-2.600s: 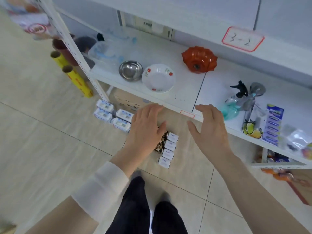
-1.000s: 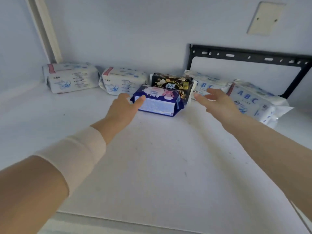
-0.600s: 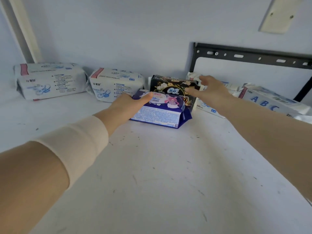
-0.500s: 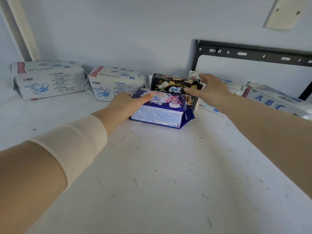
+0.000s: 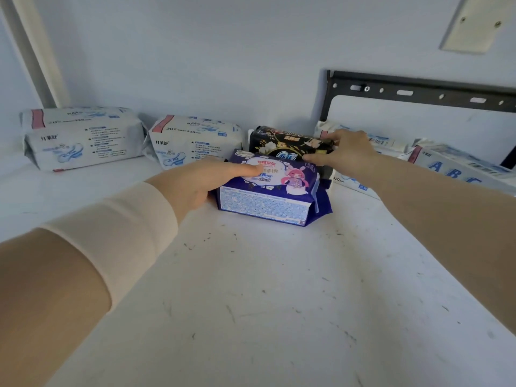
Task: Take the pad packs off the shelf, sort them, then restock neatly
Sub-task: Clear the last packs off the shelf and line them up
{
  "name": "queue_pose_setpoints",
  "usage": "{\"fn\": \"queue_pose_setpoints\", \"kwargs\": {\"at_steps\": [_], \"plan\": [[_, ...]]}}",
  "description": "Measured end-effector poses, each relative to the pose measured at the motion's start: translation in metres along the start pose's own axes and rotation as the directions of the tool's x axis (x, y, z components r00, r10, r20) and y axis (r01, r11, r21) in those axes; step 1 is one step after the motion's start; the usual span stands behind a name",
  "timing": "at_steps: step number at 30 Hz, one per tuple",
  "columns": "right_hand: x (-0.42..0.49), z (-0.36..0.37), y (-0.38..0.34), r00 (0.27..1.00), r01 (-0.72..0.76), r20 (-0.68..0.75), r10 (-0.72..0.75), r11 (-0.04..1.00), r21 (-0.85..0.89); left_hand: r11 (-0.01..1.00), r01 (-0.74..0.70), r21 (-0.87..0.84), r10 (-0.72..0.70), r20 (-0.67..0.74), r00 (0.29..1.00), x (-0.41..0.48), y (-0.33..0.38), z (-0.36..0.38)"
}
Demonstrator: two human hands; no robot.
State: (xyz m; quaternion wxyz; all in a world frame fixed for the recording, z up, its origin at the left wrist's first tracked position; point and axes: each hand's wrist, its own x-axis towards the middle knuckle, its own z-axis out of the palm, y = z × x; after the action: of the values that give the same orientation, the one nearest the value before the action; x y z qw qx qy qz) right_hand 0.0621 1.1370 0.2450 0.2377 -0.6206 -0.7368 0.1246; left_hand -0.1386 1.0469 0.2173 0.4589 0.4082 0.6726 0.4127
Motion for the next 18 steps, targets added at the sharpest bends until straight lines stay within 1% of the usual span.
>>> {"fn": "queue_pose_setpoints", "kwargs": {"at_steps": [2, 5, 9, 13, 18], "plan": [[-0.004, 0.0, -0.001, 1.0, -0.001, -0.017, 0.001, 1.0, 0.026, 0.999, -0.005, -0.038, 0.006, 0.041, 0.999, -0.006, -0.001, -0.002], [-0.012, 0.0, 0.0, 1.0, -0.002, -0.015, 0.005, 0.987, 0.164, 0.997, 0.0, -0.076, 0.007, 0.093, 0.996, -0.018, -0.001, -0.003], [-0.024, -0.005, 0.005, 0.997, -0.046, -0.047, 0.062, 0.958, 0.283, 0.996, 0.003, -0.088, 0.01, 0.146, 0.989, -0.035, -0.004, -0.004], [-0.038, -0.013, 0.013, 0.99, -0.101, -0.046, 0.134, 0.897, 0.43, 0.994, -0.021, -0.11, 0.038, 0.157, 0.987, -0.049, -0.012, -0.006], [-0.056, -0.03, 0.016, 0.973, -0.15, -0.063, 0.22, 0.823, 0.548, 0.987, -0.032, -0.155, 0.055, 0.152, 0.987, -0.069, -0.02, -0.005]]}}
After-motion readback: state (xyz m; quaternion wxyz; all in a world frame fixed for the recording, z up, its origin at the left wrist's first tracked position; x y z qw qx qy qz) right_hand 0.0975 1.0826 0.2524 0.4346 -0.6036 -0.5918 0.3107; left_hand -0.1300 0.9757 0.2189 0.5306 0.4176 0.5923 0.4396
